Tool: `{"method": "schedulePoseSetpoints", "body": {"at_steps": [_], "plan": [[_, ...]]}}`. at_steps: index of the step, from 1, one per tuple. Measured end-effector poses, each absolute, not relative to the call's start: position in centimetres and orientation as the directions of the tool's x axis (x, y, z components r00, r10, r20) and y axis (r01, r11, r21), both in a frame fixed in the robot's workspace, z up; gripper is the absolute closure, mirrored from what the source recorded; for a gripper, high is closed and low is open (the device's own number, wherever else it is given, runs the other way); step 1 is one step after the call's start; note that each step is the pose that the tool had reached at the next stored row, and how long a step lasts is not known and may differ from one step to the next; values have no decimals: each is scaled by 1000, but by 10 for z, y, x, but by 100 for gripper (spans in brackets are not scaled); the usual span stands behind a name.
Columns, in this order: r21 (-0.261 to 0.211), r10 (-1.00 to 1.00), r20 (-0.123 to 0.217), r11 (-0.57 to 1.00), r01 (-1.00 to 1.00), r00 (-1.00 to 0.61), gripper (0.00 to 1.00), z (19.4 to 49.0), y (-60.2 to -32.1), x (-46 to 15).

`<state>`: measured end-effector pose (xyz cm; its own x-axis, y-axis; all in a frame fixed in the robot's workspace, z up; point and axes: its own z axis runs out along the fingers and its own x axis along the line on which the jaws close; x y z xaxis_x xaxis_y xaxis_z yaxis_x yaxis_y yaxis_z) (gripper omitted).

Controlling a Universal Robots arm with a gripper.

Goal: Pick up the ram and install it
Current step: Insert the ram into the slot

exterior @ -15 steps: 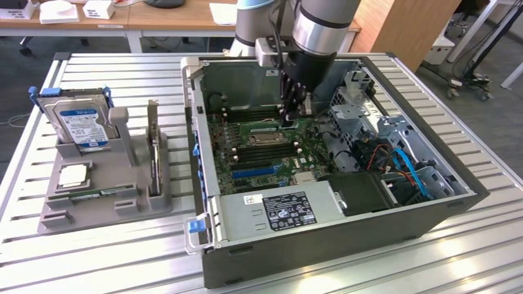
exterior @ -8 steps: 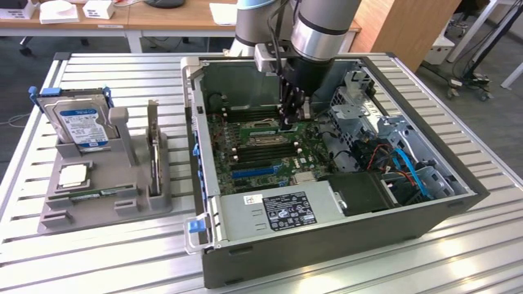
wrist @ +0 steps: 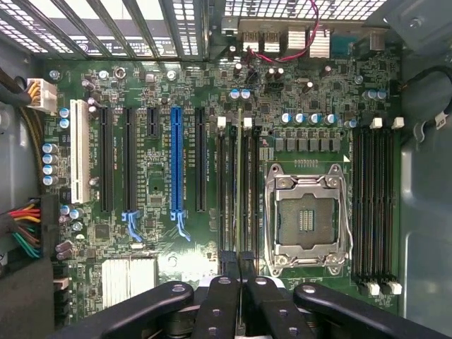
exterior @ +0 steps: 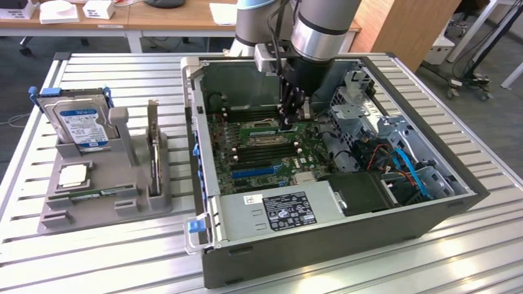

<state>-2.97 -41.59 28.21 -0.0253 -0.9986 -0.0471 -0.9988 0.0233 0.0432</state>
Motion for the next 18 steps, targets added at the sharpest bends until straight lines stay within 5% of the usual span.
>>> {"method": "schedulePoseSetpoints", "body": {"at_steps": [18], "plan": [[43,-999,-47,14,-999,-16,89,277,-416,-30]]}}
